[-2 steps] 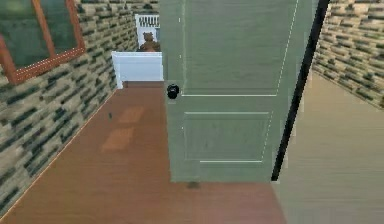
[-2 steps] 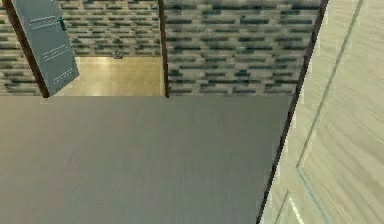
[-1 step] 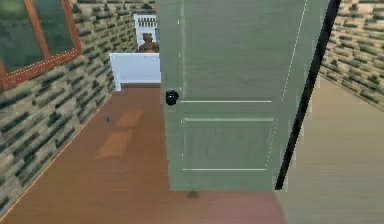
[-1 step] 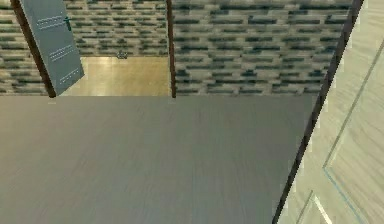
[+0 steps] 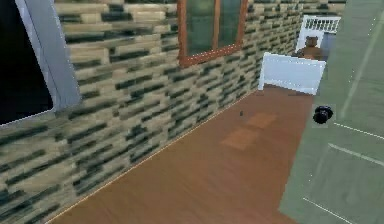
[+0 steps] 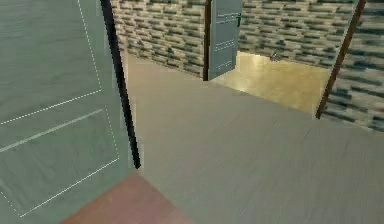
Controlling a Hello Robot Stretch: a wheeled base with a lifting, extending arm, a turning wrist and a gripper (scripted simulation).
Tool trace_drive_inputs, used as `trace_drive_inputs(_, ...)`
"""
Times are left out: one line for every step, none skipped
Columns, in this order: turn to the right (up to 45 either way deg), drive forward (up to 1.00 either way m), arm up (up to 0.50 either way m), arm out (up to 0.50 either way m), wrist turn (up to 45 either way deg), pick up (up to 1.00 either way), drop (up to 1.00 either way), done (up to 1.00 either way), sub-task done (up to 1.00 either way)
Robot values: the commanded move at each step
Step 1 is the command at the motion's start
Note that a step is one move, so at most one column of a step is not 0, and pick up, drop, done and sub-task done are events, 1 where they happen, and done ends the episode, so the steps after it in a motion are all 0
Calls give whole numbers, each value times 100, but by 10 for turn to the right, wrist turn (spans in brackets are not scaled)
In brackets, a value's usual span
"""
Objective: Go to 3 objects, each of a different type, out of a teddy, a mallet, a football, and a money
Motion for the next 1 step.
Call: trace_drive_inputs(0,100,0,0,0,0,0,0,0)
